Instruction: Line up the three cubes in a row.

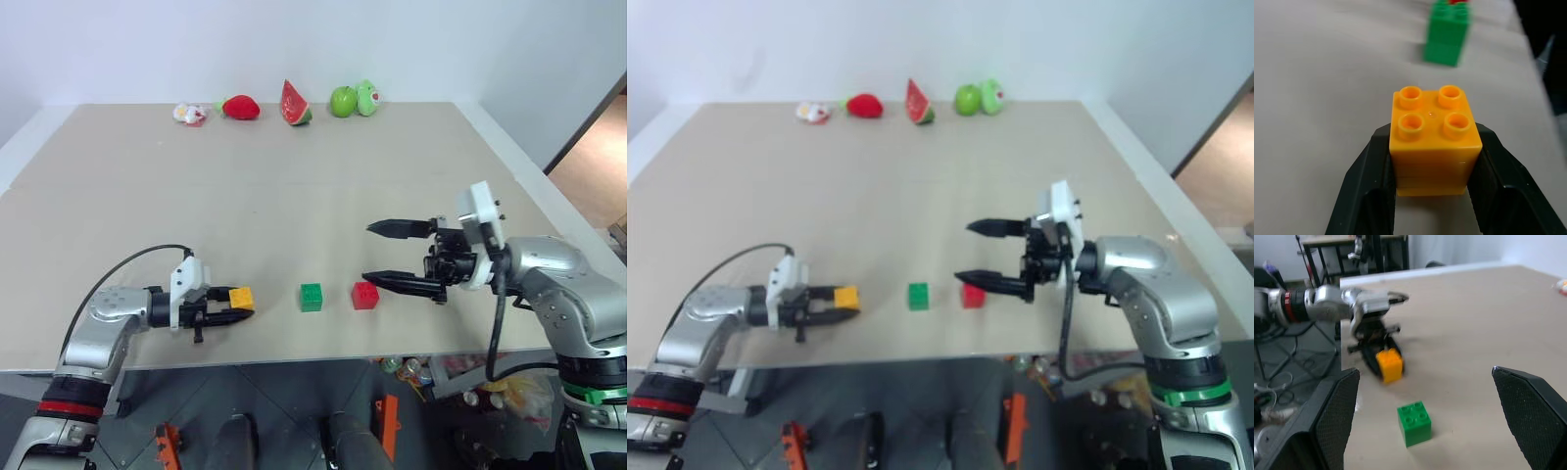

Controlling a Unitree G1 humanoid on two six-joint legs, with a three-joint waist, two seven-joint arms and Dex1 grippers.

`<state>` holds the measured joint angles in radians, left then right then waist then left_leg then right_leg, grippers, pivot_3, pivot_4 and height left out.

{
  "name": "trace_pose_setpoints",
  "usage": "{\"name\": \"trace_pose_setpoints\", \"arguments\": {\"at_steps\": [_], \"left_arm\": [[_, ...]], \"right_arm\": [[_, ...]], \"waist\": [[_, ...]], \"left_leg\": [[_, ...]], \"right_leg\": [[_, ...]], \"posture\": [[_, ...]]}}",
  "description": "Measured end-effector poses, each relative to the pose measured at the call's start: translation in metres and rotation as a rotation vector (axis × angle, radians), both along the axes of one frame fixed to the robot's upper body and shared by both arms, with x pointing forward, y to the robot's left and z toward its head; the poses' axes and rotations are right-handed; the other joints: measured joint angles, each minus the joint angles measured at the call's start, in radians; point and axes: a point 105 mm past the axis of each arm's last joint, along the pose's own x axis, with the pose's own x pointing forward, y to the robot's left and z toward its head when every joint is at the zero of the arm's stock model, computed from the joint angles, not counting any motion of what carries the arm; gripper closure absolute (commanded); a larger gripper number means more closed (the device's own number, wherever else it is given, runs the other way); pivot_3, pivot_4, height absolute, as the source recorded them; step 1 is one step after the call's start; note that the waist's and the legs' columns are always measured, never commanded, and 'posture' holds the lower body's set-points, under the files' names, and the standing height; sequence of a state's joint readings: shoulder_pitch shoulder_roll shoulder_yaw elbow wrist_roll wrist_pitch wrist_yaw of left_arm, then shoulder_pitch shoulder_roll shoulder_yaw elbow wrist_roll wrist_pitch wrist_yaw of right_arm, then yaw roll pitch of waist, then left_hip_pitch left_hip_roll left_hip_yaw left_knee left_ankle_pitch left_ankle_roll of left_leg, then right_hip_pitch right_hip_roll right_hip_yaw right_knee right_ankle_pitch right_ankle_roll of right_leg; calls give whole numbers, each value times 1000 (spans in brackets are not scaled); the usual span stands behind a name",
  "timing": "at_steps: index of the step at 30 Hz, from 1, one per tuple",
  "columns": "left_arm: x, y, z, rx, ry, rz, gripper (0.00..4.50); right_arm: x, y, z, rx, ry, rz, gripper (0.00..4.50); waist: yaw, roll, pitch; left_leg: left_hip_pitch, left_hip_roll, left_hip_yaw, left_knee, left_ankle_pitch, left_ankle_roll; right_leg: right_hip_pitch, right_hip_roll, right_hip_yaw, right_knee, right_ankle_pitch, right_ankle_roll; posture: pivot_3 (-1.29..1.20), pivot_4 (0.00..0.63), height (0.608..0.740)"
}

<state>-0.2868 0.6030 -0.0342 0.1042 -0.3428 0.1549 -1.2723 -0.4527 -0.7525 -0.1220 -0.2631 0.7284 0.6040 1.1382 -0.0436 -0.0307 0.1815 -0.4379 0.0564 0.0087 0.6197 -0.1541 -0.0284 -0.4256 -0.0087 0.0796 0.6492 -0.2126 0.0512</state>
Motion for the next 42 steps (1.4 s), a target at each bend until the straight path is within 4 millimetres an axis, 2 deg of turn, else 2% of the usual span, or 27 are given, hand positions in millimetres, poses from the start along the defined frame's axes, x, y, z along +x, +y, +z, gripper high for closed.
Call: {"name": "trace_pose_setpoints", "arguments": {"at_steps": [6,13,17,31,42], "left_arm": [[1,-15,-5,-17,15,-25,3151],[20,-18,-3,-16,-5,-25,3151],[22,-20,-3,-18,-13,-42,3151],[15,-19,-3,-9,4,-83,3151],[15,-20,-6,3,-54,-137,3151]], "right_arm": [[-3,-17,4,55,41,-51,0],[-3,-16,3,61,43,-85,0],[-2,-18,0,61,54,-104,0],[-1,-18,-1,62,52,-114,0],[-1,-17,2,60,40,-107,0]], "waist": [[0,0,0],[0,0,0],[0,0,0],[0,0,0],[0,0,0]], "left_leg": [[0,0,0,3,0,0],[-1,0,0,2,0,0],[-1,0,0,2,0,0],[-1,0,0,2,0,0],[-1,0,0,2,0,0]], "right_leg": [[1,0,0,0,1,0],[0,1,1,0,0,1],[0,1,1,0,-1,1],[0,1,2,0,0,1],[0,1,2,0,0,1]], "posture": [[0,150,740],[0,150,740],[0,150,740],[0,150,740],[0,150,740]]}}
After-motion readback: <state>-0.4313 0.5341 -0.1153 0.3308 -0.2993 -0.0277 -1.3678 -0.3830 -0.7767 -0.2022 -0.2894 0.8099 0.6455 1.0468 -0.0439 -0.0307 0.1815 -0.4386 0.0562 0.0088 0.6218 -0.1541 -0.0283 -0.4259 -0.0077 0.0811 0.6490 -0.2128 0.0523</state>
